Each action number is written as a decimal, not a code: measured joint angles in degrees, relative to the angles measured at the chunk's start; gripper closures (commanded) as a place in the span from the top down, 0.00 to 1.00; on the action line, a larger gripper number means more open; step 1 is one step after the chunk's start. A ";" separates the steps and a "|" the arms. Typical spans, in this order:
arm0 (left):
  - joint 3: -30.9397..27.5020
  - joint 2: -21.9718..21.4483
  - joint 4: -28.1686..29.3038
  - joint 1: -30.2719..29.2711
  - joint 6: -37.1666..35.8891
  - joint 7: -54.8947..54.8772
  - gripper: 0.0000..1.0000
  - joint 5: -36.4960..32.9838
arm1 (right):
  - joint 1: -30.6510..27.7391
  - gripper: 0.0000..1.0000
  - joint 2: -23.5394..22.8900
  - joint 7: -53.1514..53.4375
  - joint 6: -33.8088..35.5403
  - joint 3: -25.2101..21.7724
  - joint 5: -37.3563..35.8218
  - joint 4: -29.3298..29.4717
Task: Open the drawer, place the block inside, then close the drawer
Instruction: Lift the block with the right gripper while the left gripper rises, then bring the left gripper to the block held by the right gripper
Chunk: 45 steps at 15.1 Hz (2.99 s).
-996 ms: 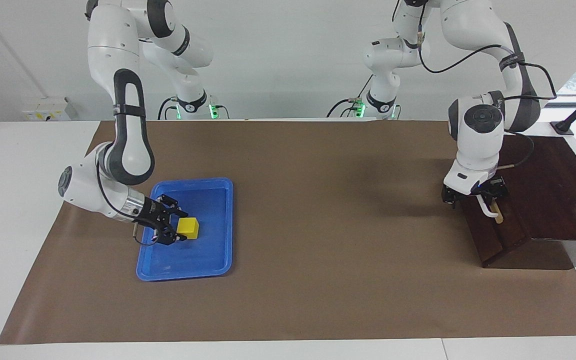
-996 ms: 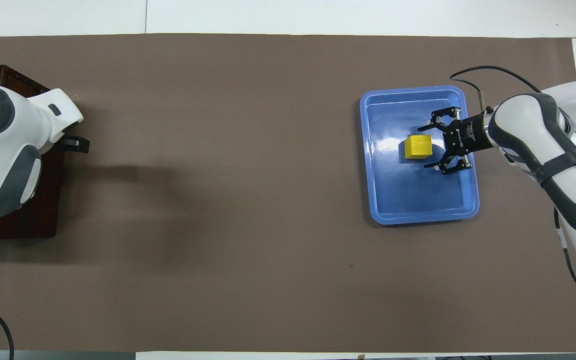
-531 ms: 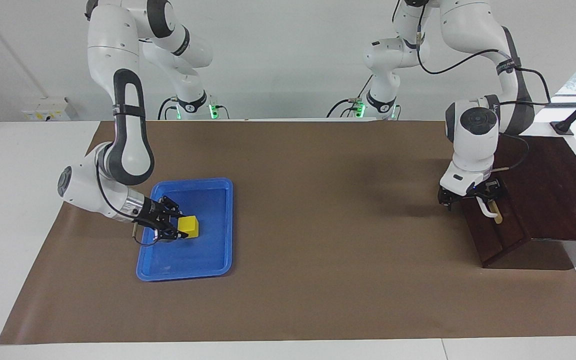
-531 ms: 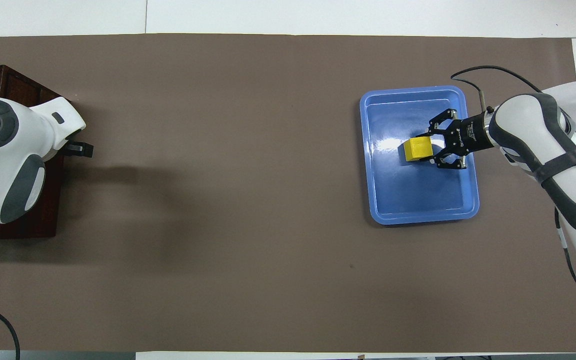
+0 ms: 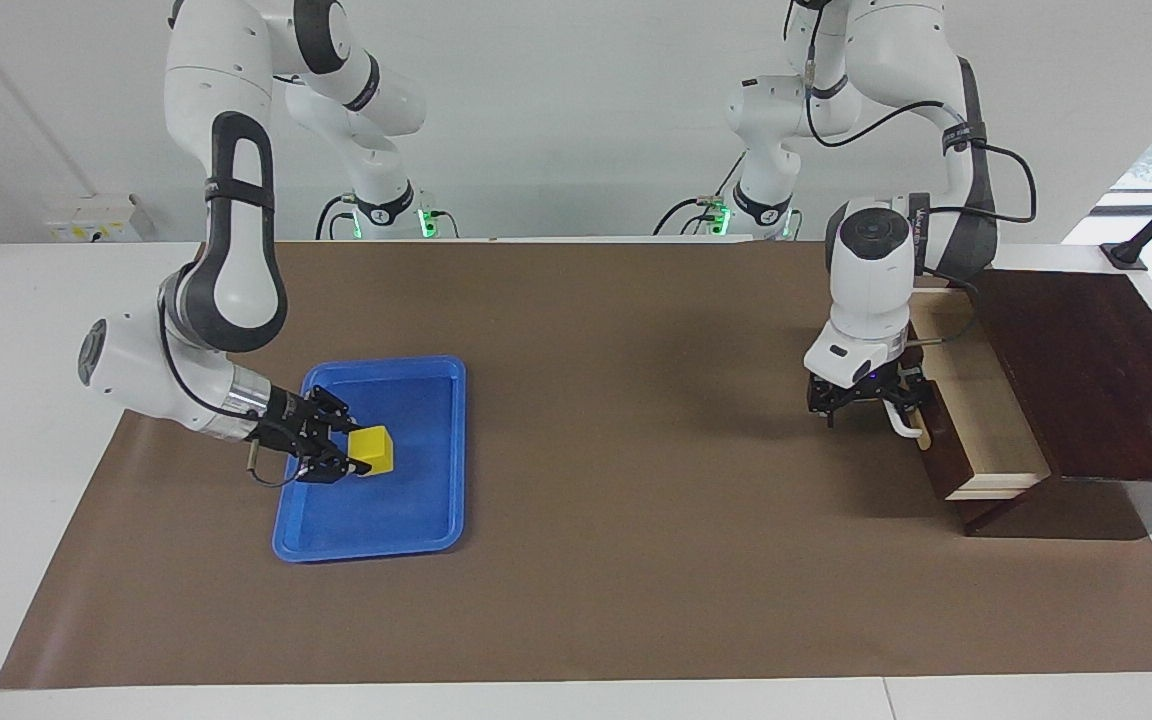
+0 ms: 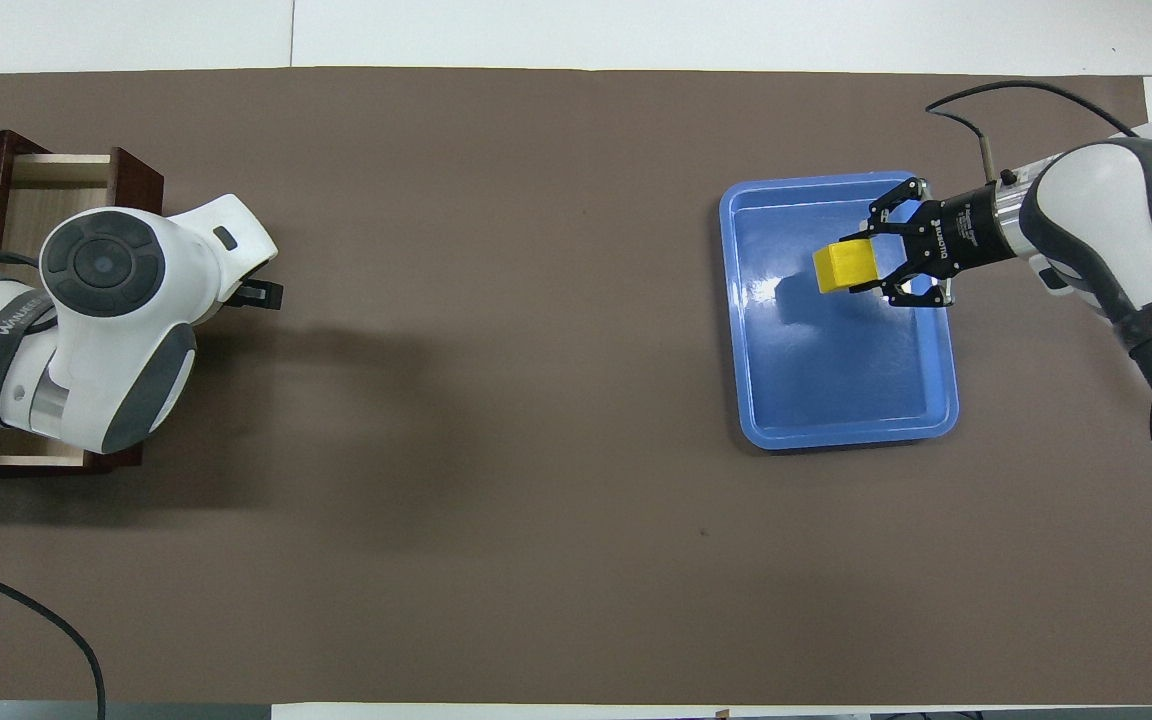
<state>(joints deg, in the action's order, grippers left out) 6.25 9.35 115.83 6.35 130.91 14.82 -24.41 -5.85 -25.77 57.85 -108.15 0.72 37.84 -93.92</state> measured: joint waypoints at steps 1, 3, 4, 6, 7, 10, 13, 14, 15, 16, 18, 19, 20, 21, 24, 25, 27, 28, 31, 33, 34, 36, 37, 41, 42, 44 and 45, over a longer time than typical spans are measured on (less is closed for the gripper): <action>-0.02 -0.04 0.00 0.76 -0.38 0.64 1.00 0.39 | 0.21 0.00 0.34 0.89 1.51 0.03 -0.01 1.40; 0.05 -0.03 0.04 1.93 -0.53 1.62 1.00 1.03 | 1.17 0.00 0.85 4.41 3.70 0.30 -0.01 4.16; 0.07 -0.03 0.07 2.47 -0.58 1.95 1.00 1.22 | 2.36 0.00 1.08 6.98 4.39 0.38 -0.01 5.54; 0.10 -0.03 0.07 2.85 -0.69 2.38 1.00 1.48 | 5.76 0.00 1.34 12.88 4.62 0.58 -0.01 7.46; 0.03 -0.04 0.05 2.86 -0.69 2.39 1.00 1.90 | 8.00 0.00 1.34 16.05 4.50 0.64 -0.01 8.18; 0.05 -0.06 -1.16 2.94 -3.42 2.48 1.00 3.26 | 14.18 0.00 1.33 24.24 1.81 0.74 -0.02 8.82; 0.21 -0.13 -9.31 3.73 -15.58 3.31 1.00 8.96 | 18.86 0.00 1.30 28.43 -1.66 0.79 -0.02 8.82; 0.27 -0.17 -12.60 4.12 -19.65 4.94 1.00 10.33 | 20.45 0.00 1.28 29.89 -3.05 0.79 -0.02 8.82; 0.31 -0.28 -15.05 4.50 -22.52 7.74 1.00 11.20 | 21.92 0.00 1.28 31.05 -4.26 0.78 -0.02 8.82; 0.33 -0.39 -16.38 4.73 -23.94 11.12 1.00 12.56 | 23.16 0.00 1.28 31.68 -5.10 0.78 -0.02 8.82; 0.31 -0.42 -17.04 4.83 -24.78 21.16 1.00 16.90 | 25.22 0.00 1.25 32.19 -6.54 0.76 -0.03 8.82; 0.29 -0.34 -17.02 4.83 -24.78 27.88 1.00 18.64 | 25.91 0.00 1.24 32.36 -6.95 0.76 -0.03 8.82; 0.31 -0.24 -17.02 4.86 -24.70 35.08 1.00 19.95 | 26.55 0.00 1.23 32.69 -7.05 0.74 -0.03 8.82; 0.35 -0.18 -17.02 4.98 -24.56 42.43 1.00 20.63 | 27.09 0.00 1.23 32.96 -7.06 0.75 -0.03 8.82; 0.41 -0.15 -17.03 6.83 -23.40 60.68 1.00 23.75 | 29.13 0.00 1.23 33.21 -7.07 0.76 -0.03 8.82; 0.45 -0.10 -17.03 8.08 -22.80 67.65 1.00 24.18 | 29.71 0.00 1.23 33.29 -7.10 0.76 -0.03 8.82; 0.55 0.10 -17.02 11.24 -20.79 81.96 1.00 24.48 | 30.20 0.00 1.23 33.39 -7.12 0.75 -0.03 8.82; 0.63 0.25 -17.02 13.06 -20.06 87.85 1.00 24.66 | 30.20 0.00 1.23 33.39 -7.11 0.73 -0.03 8.82; 0.72 0.46 -17.00 16.96 -17.12 99.15 1.00 27.64 | 30.19 0.00 1.23 33.43 -7.11 0.69 -0.03 8.82; 0.69 1.26 -16.96 18.67 -13.38 105.76 1.00 28.89 | 30.19 0.00 1.23 34.06 -7.11 0.69 -0.03 8.82; 0.71 1.95 -16.94 19.62 -11.65 108.35 1.00 28.97 | 30.21 0.00 1.23 34.36 -7.11 0.70 -0.03 8.83; 0.71 3.24 -16.94 21.05 -8.87 111.38 1.00 29.02 | 30.45 0.00 1.23 34.84 -7.11 0.79 -0.03 8.83; 0.71 3.75 -16.93 21.25 -7.89 112.27 1.00 29.02 | 30.61 0.00 1.23 35.05 -7.11 0.79 -0.03 8.83; 0.62 4.47 -16.67 21.65 -5.92 113.42 0.61 29.08 | 30.78 0.00 1.23 35.09 -7.11 0.78 -0.03 8.83; 0.65 4.47 -16.52 21.95 -5.82 113.70 0.42 29.08 | 30.78 0.00 1.23 35.09 -7.11 0.78 -0.03 8.83; 0.52 4.48 -16.37 22.11 -5.65 113.98 0.07 29.08 | 30.77 0.00 1.24 35.09 -6.87 0.75 -0.03 8.85; 0.47 4.47 -16.30 22.12 -5.65 113.88 0.00 29.18 | 30.77 0.00 1.22 35.04 -7.07 0.69 -0.09 8.88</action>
<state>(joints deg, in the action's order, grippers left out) 6.73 13.82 99.53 28.47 125.26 128.70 4.77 24.92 -24.55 92.88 -115.23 1.41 37.75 -85.04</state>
